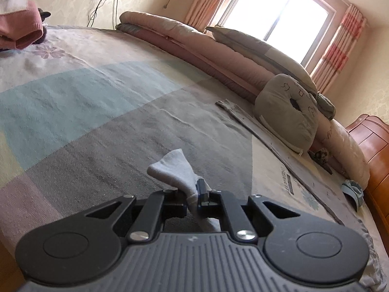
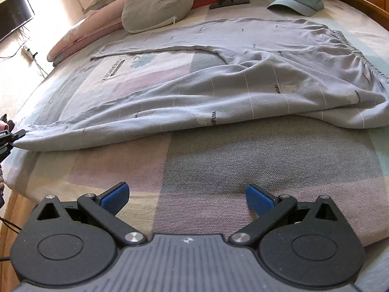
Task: Fold clothes
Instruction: 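Pull the held pants leg outward with the left tool to straighten it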
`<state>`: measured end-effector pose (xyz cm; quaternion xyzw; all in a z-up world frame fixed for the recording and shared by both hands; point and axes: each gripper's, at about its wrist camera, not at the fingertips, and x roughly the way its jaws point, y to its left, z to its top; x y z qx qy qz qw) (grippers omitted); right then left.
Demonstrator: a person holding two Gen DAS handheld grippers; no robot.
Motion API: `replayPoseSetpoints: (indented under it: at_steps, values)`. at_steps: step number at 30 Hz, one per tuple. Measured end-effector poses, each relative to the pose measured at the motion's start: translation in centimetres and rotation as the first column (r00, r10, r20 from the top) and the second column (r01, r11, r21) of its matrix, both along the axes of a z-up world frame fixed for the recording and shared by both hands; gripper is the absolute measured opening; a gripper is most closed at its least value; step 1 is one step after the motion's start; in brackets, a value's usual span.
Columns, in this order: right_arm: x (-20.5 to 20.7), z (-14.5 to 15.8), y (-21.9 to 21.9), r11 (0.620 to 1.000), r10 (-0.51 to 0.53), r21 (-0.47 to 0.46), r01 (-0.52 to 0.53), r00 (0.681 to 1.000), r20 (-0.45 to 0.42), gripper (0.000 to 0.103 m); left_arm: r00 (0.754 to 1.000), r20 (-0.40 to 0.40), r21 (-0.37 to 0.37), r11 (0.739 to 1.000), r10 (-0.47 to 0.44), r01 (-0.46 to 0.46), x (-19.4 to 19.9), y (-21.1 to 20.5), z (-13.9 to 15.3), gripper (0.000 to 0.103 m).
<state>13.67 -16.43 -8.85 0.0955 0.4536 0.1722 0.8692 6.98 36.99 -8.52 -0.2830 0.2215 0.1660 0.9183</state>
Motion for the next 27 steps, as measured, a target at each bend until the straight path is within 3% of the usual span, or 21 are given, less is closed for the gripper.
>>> replayPoseSetpoints:
  at_steps: [18, 24, 27]
  values:
    - [0.6, 0.1, -0.7, 0.999, -0.012, 0.041, 0.014, 0.998, -0.054, 0.103, 0.999, -0.024, -0.001, 1.000, 0.031, -0.031, -0.5, 1.1, -0.2, 0.006]
    - [0.6, 0.5, 0.0, 1.000, 0.006, -0.007, -0.006, 0.997, -0.073, 0.103, 0.999, -0.019, -0.004, 1.000, 0.028, -0.028, -1.0, 1.2, 0.3, 0.007]
    - [0.4, 1.7, 0.8, 0.998, 0.063, -0.003, -0.063, 0.996, -0.063, 0.103, 1.000, -0.018, 0.013, 1.000, 0.020, -0.020, -1.1, 1.2, 0.7, 0.008]
